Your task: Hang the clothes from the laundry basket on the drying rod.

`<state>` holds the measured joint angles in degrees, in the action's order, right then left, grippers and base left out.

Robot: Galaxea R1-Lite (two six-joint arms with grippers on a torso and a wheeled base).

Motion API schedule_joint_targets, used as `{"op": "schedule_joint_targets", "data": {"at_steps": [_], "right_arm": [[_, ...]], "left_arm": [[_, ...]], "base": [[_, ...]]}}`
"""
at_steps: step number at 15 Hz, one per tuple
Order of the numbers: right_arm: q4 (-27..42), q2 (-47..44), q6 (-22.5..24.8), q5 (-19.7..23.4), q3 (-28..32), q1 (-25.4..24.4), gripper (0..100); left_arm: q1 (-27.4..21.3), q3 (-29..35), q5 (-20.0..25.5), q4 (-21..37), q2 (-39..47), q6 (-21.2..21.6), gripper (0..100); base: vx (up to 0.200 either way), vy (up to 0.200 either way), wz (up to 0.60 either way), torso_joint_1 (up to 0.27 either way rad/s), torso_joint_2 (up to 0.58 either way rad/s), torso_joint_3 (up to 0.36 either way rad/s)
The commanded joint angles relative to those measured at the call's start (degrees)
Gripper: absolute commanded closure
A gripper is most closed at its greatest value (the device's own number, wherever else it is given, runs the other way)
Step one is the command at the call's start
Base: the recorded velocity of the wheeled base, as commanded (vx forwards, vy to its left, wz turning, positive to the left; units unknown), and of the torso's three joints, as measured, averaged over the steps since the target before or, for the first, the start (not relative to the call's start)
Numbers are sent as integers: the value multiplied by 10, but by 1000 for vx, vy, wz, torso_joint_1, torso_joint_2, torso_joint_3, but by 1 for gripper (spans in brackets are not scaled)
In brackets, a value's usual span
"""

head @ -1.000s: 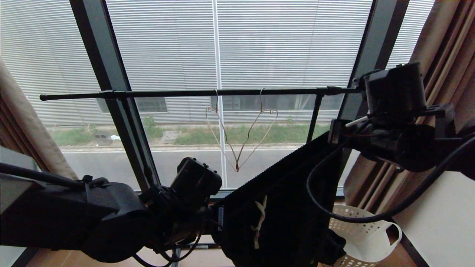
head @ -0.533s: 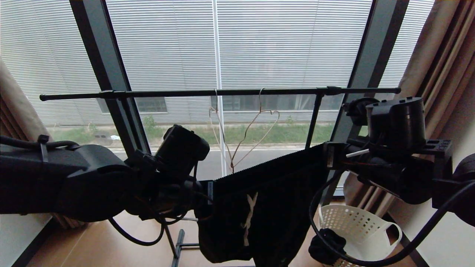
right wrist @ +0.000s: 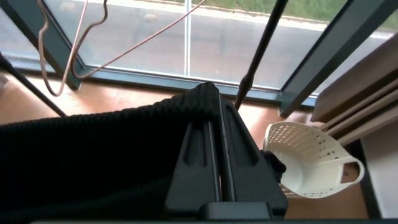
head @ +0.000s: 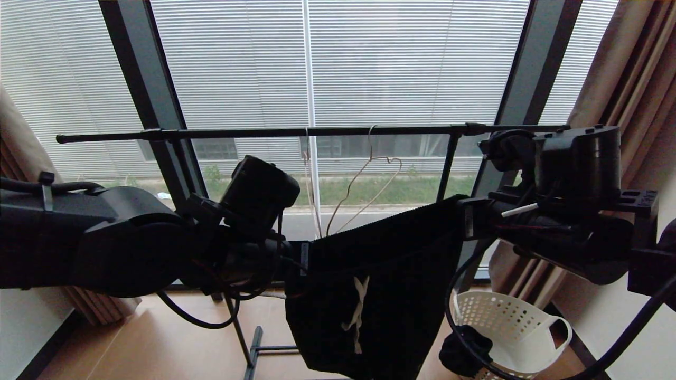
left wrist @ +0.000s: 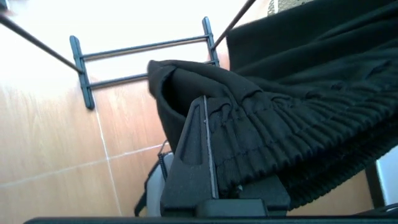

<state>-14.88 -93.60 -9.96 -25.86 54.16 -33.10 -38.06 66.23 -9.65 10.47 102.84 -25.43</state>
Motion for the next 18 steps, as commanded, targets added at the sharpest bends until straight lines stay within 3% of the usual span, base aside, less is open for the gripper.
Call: {"op": "schedule_joint_targets", "data": {"at_steps": [1, 3, 4, 6, 11, 15, 18], "right_arm": [[1, 10, 8, 4, -8, 1, 100], [1, 32, 25, 18, -31, 1, 100], [-1, 61, 52, 43, -70, 1, 100], [-2, 99, 79, 54, -114, 1, 100], [6, 190, 130, 60, -191, -5, 100], [35, 198, 130, 63, -209, -101, 100], [35, 163, 129, 64, -191, -179, 100]], "left_arm": [[-6, 8, 0, -2, -1, 6, 100], [-8, 29, 2, -1, 1, 17, 100], [-8, 58, 3, -1, 4, 46, 100], [-10, 114, 4, 5, 29, 83, 100], [-10, 326, 4, 119, 122, 92, 100], [-16, 484, 4, 200, 188, 105, 100], [-28, 484, 4, 241, 224, 114, 100]], "base": [[0, 0, 0, 0, 0, 0], [0, 0, 0, 0, 0, 0], [0, 0, 0, 0, 0, 0], [0, 0, 0, 0, 0, 0], [0, 0, 0, 0, 0, 0], [0, 0, 0, 0, 0, 0], [0, 0, 0, 0, 0, 0]]}}
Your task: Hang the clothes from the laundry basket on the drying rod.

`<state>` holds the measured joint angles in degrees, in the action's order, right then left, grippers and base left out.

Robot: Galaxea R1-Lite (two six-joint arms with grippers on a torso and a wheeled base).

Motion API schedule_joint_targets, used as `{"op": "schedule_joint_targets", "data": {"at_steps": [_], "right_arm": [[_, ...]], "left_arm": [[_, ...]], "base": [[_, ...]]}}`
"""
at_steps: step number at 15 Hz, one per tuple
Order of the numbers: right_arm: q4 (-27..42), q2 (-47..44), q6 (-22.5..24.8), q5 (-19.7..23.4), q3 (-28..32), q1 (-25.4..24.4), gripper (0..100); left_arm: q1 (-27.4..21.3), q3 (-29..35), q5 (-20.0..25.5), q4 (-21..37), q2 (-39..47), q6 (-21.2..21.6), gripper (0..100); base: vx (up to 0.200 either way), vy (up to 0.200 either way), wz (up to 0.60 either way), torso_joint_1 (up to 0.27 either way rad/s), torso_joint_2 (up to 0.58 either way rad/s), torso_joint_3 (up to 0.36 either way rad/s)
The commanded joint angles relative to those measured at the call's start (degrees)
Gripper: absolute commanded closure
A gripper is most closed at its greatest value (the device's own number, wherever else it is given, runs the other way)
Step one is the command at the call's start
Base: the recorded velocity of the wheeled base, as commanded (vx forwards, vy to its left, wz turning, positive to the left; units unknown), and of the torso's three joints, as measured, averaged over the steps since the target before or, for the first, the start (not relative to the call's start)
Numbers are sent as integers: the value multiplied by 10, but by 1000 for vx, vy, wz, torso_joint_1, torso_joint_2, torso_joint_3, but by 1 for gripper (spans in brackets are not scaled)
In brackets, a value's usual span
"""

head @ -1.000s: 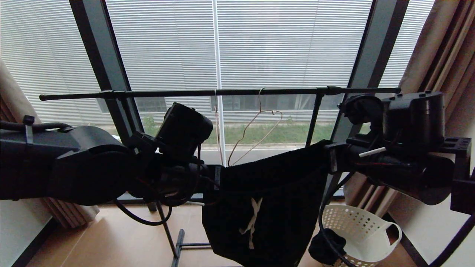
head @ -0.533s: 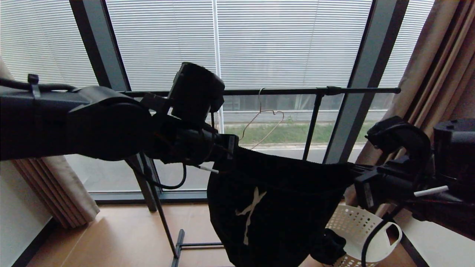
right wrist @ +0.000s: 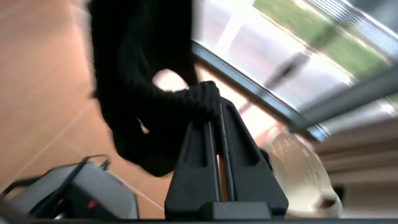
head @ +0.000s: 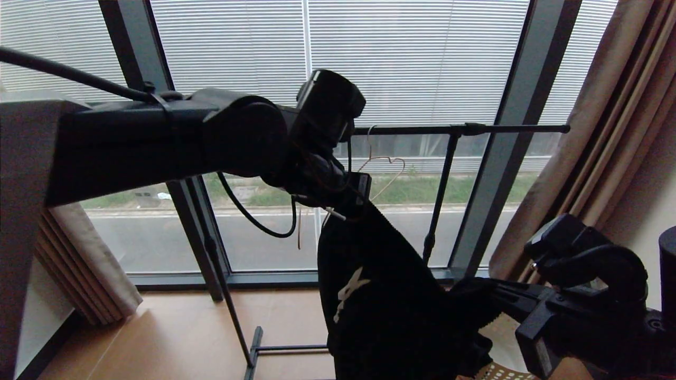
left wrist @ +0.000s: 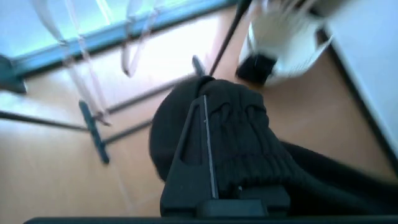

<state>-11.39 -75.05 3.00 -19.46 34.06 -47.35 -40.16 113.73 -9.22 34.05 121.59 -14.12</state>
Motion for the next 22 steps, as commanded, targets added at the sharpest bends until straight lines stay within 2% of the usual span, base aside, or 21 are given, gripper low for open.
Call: {"op": "schedule_joint_targets", "data": {"at_steps": [1, 4, 8, 11, 13, 16, 18, 19, 20, 21, 22], "right_arm": [[-1, -43, -1, 0, 18, -60, 100], [0, -112, -8, -1, 62, -116, 100], [-7, -147, -22, -1, 72, -134, 100], [-10, -176, -74, -1, 94, -166, 100], [-10, -219, -112, -6, 131, -193, 100], [-10, -246, -138, -9, 160, -214, 100], [-9, -244, -143, -11, 152, -218, 100], [-10, -238, -145, -11, 140, -218, 100], [-9, -221, -147, -11, 127, -217, 100], [-9, -206, -149, -11, 114, -215, 100], [-10, -199, -149, -11, 109, -212, 100]], "left_arm": [[-12, 9, 0, 22, 49, 3, 100], [-23, 9, 0, 66, 78, 4, 100], [-26, 9, -1, 92, 77, 5, 100], [-26, 9, -1, 100, 70, 2, 100], [-34, 9, 0, 102, 64, 2, 100], [-40, 9, 1, 101, 55, 1, 100], [-40, 9, 2, 101, 33, 3, 100], [-40, 9, 2, 95, 11, 8, 100], [-37, 9, 2, 55, -14, 9, 100], [-29, -33, 2, -8, -43, 23, 100], [-19, -78, 2, -47, -59, 37, 100]], "base": [[0, 0, 0, 0, 0, 0], [0, 0, 0, 0, 0, 0], [0, 0, 0, 0, 0, 0], [0, 0, 0, 0, 0, 0], [0, 0, 0, 0, 0, 0], [0, 0, 0, 0, 0, 0], [0, 0, 0, 0, 0, 0], [0, 0, 0, 0, 0, 0], [0, 0, 0, 0, 0, 0], [0, 0, 0, 0, 0, 0], [0, 0, 0, 0, 0, 0]]}}
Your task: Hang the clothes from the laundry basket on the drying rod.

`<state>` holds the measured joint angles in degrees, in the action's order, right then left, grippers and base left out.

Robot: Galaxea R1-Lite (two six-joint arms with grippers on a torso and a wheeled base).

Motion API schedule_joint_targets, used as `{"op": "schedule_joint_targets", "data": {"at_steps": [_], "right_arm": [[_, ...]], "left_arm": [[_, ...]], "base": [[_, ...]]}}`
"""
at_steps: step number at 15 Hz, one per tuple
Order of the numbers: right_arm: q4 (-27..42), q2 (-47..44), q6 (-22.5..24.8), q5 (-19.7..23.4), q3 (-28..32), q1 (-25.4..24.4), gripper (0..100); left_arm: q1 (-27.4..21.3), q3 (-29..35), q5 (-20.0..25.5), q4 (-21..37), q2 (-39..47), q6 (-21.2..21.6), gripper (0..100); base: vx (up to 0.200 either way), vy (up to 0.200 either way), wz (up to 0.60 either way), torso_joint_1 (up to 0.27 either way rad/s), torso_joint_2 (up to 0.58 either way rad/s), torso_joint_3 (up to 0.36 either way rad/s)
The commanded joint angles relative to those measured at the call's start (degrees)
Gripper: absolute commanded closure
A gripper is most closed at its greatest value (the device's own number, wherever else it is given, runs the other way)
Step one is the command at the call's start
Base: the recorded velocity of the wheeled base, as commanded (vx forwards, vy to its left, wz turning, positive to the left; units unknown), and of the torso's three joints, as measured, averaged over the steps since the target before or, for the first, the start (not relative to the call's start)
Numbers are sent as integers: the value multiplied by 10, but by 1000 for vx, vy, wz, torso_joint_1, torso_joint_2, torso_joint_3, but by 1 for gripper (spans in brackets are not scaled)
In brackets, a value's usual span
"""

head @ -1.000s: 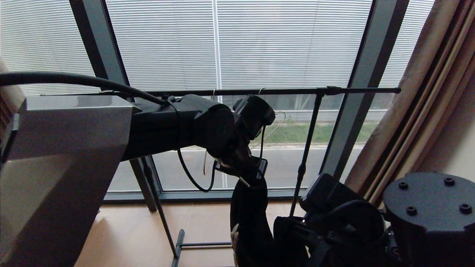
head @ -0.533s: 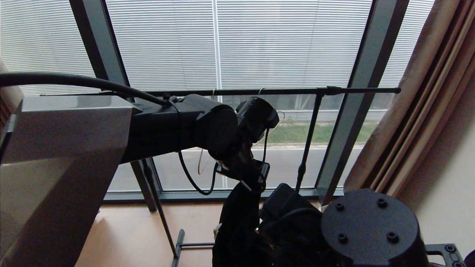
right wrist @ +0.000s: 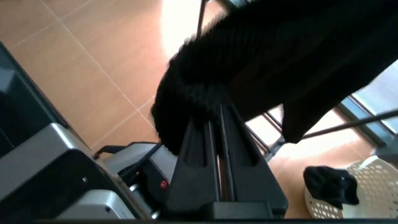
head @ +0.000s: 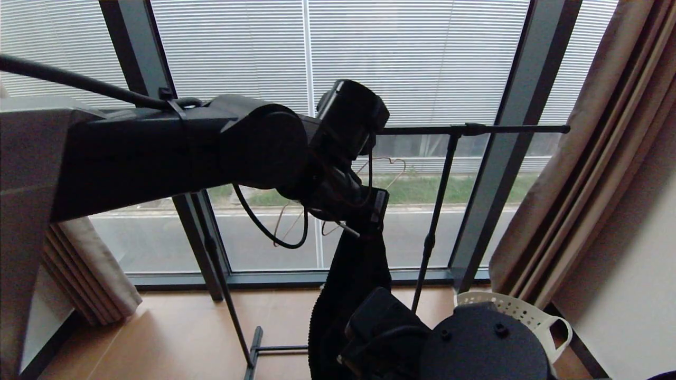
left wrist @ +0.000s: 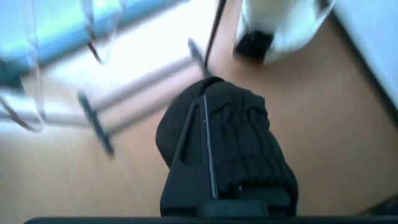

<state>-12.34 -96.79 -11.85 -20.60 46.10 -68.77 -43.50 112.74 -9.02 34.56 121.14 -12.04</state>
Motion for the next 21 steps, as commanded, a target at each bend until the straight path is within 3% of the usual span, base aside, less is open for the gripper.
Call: {"op": "schedule_joint_targets", "data": {"at_steps": [1, 4, 7, 12, 18, 21], "right_arm": [[0, 29, 0, 0, -12, 19, 100], [-2, 18, -1, 6, -4, 34, 100], [-33, -31, -5, 2, 3, 14, 100], [-34, -63, -5, 0, 23, -8, 100], [-23, -2, -3, -1, -27, -9, 100], [-23, 41, -3, -1, -66, 14, 100]], "left_arm": [[25, -140, 1, -109, -77, 26, 100], [24, -175, 2, -124, -96, 24, 100], [23, -194, 29, -147, -112, 25, 100], [24, -243, 30, -211, -127, 24, 100], [34, -159, 32, -214, -88, 24, 100], [38, -138, 33, -212, -77, 25, 100]], "base": [[0, 0, 0, 0, 0, 0], [0, 0, 0, 0, 0, 0], [0, 0, 0, 0, 0, 0], [0, 0, 0, 0, 0, 0], [0, 0, 0, 0, 0, 0], [0, 0, 0, 0, 0, 0]]}}
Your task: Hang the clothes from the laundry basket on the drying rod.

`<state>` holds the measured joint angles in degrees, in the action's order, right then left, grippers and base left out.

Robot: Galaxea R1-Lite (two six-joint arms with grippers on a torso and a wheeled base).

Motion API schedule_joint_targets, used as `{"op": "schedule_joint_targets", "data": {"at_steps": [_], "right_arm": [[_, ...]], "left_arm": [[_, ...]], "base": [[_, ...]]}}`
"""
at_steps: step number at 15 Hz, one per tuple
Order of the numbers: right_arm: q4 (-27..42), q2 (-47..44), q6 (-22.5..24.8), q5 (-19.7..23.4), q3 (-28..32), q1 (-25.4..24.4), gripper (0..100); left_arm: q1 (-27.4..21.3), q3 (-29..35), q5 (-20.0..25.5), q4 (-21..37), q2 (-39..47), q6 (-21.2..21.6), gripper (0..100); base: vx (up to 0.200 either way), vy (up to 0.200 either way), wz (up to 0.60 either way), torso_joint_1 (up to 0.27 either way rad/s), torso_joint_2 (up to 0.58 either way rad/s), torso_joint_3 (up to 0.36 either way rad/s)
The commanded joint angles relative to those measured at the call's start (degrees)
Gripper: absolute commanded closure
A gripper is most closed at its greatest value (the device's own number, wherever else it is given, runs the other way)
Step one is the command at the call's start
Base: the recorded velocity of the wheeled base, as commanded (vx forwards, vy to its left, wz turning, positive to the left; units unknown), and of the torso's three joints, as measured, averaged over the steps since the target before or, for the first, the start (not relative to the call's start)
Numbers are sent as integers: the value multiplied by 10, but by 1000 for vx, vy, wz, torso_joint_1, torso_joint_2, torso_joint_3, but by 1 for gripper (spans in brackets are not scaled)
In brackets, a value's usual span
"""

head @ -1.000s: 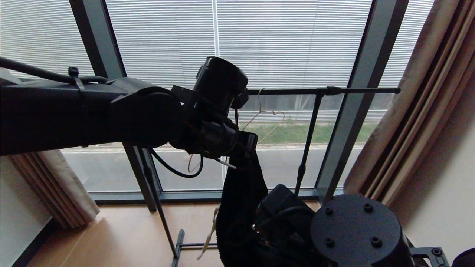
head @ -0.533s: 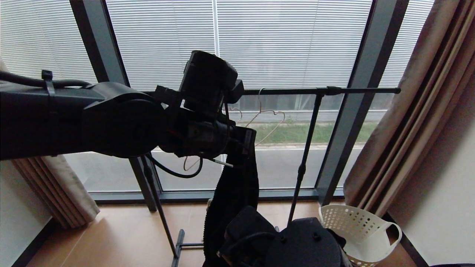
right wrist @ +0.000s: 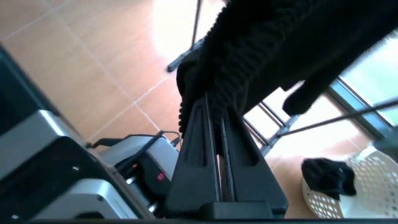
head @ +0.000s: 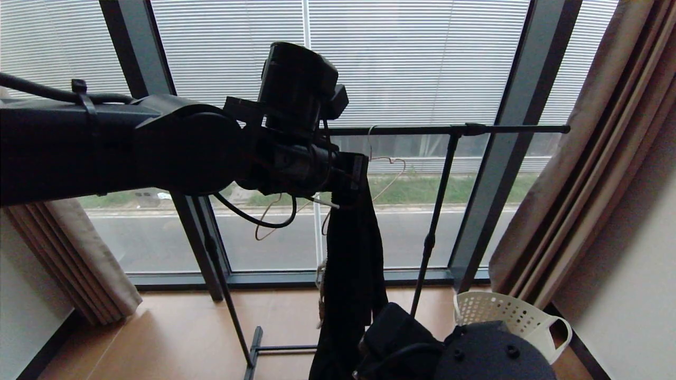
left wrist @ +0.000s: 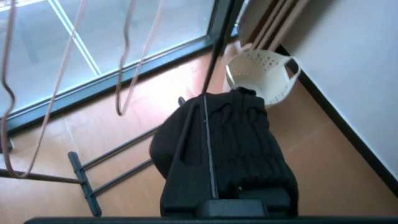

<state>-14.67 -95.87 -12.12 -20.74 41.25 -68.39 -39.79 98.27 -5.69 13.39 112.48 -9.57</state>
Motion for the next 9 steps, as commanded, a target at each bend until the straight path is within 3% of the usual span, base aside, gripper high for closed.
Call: {"op": "schedule_joint_targets", "data": {"at_steps": [1, 4, 9], "right_arm": [[1, 55, 0, 0, -25, 30, 100], [1, 94, 1, 0, -51, 54, 100], [1, 96, 3, 1, -72, 41, 100]], "left_arm": [[2, 16, 1, 0, 17, 0, 100], [2, 35, 1, 5, 26, 0, 100], [3, 52, 1, 5, 38, 0, 100]], "base": [[0, 0, 0, 0, 0, 0], [0, 0, 0, 0, 0, 0], [0, 0, 0, 0, 0, 0]]}}
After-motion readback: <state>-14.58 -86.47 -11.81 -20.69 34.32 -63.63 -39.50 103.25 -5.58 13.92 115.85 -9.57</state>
